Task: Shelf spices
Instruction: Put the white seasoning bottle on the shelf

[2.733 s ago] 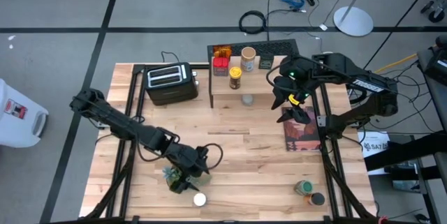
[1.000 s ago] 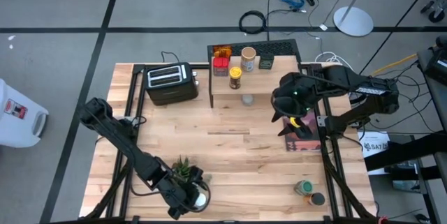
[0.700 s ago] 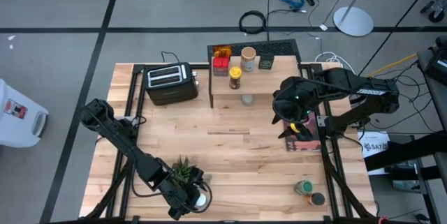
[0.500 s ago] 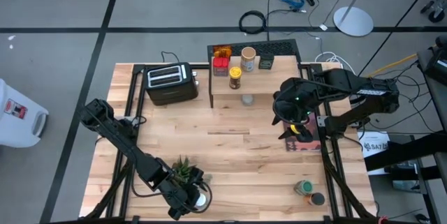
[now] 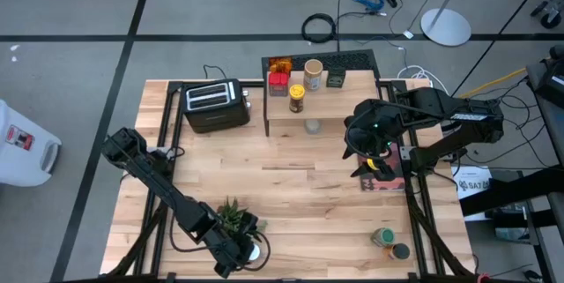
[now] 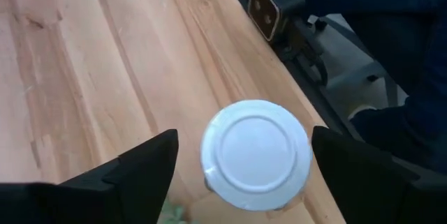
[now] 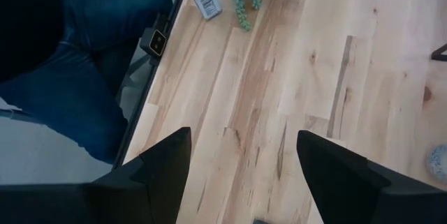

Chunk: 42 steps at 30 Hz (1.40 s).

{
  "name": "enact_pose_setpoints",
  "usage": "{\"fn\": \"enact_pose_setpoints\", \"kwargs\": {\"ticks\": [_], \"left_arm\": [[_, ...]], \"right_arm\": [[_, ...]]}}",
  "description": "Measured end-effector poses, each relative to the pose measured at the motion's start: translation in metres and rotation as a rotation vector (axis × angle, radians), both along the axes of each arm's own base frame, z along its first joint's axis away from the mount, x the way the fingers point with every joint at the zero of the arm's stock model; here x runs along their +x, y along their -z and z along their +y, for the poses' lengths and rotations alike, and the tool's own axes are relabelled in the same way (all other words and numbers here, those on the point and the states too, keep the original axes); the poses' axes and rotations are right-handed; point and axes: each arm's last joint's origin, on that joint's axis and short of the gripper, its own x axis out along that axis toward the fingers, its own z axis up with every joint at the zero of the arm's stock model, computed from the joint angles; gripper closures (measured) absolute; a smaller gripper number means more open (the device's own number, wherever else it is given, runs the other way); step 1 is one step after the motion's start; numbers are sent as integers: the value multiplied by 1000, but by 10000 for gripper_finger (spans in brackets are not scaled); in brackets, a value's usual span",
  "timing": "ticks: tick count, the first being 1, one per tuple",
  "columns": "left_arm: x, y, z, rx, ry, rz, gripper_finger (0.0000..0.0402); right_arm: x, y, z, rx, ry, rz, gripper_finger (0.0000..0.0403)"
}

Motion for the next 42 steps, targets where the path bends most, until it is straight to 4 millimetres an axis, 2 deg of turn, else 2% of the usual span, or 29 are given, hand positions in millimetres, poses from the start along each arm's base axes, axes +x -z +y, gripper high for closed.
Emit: {"fn": "enact_pose_setpoints", "kwargs": {"ticks": [13,23,33,37,42], "left_arm": [[0,0,-1,-1,35,3,190],[-1,-4,2,59,67,-30,191],[11,-50,9,219,97,-39,191],[15,-74,12,279,143,-49,191],[18,-104,19,331,184,-64,191]], "right_arm": [[0,0,0,-2,-2,-1,154],[0,-1,0,-9,-5,-20,154],[-7,-9,0,17,14,-78,154],[2,-8,10,22,-23,-106,154],[19,2,32,25,-129,-249,154]]}}
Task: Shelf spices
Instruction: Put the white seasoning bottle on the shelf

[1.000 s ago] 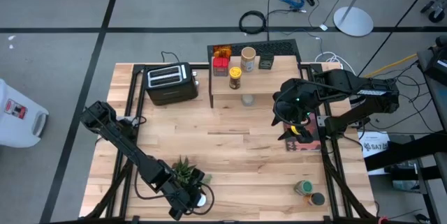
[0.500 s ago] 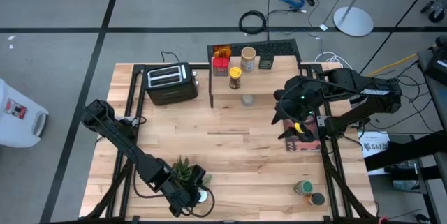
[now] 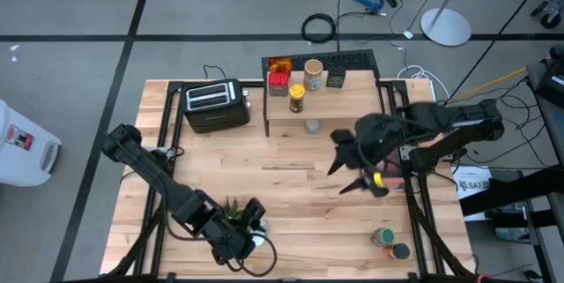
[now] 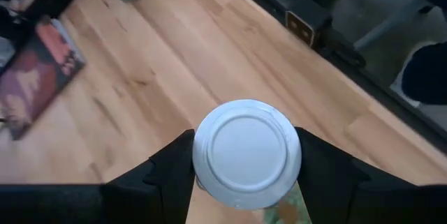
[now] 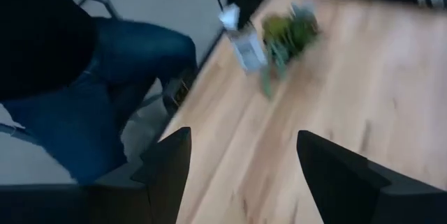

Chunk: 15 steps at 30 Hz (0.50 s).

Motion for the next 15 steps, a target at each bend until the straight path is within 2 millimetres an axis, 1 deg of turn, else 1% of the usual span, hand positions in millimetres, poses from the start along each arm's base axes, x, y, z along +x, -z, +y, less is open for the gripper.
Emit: {"fn": "enact_pose_setpoints", "kwargs": {"ticks": [4,7,10,13,15], "left_arm": [[-2,-25,9,18,15,-19,191],[-7,-46,17,-3,28,-53,191],[-11,-65,26,-37,50,-97,191],[-12,-78,35,-71,76,-141,191],[-11,-81,41,-73,81,-150,191]], "right_arm": [[12,20,17,-50,-24,-88,154],[21,40,25,-68,-29,-149,154],[33,58,31,-62,-36,-278,154],[41,76,36,-57,-48,-440,154],[44,89,35,-42,-43,-517,154]]}}
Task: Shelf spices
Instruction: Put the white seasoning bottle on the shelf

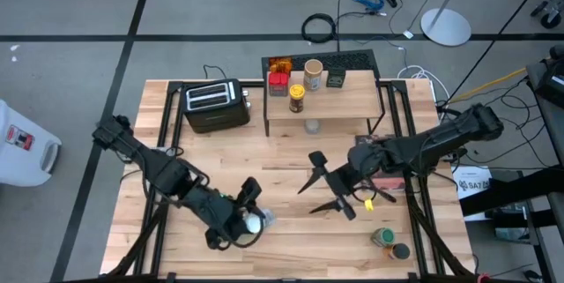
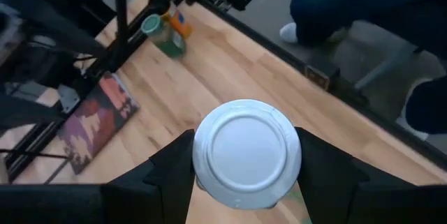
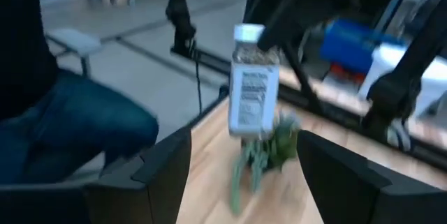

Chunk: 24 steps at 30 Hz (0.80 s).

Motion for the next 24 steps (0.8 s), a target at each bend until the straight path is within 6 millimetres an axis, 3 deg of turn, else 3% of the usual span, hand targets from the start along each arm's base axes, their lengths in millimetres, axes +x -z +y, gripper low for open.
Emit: {"fn": "enact_pose_setpoints", "kwargs": {"ticks": [6,14,24], "left_arm": [[6,5,7,43,11,16,191],[18,4,24,27,26,11,191],[31,13,35,0,33,57,191]], "right_arm": [[4,29,0,130,20,-141,154],[27,64,10,151,4,-125,154],[38,71,0,176,23,-141,92]]}}
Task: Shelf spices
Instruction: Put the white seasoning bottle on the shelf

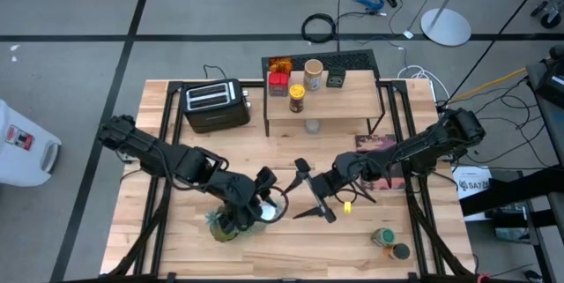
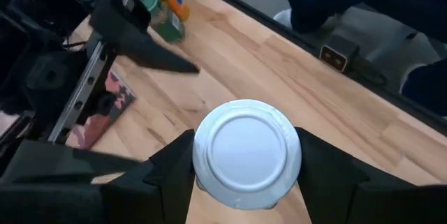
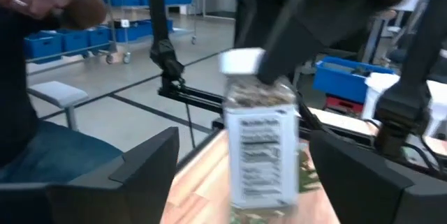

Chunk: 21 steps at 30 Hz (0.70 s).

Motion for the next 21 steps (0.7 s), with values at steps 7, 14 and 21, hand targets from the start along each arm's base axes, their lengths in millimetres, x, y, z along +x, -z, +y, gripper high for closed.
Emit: {"fn": "enact_pose_setpoints", "kwargs": {"ticks": [7,14,21], "left_arm": [[8,3,7,-15,32,5,191],[19,7,15,-39,67,-6,191],[29,13,18,-48,96,-8,191]], "right_arm": [[0,-2,0,20,-11,-9,67],[6,6,2,44,-30,7,67],[21,25,0,67,-18,58,67]]}}
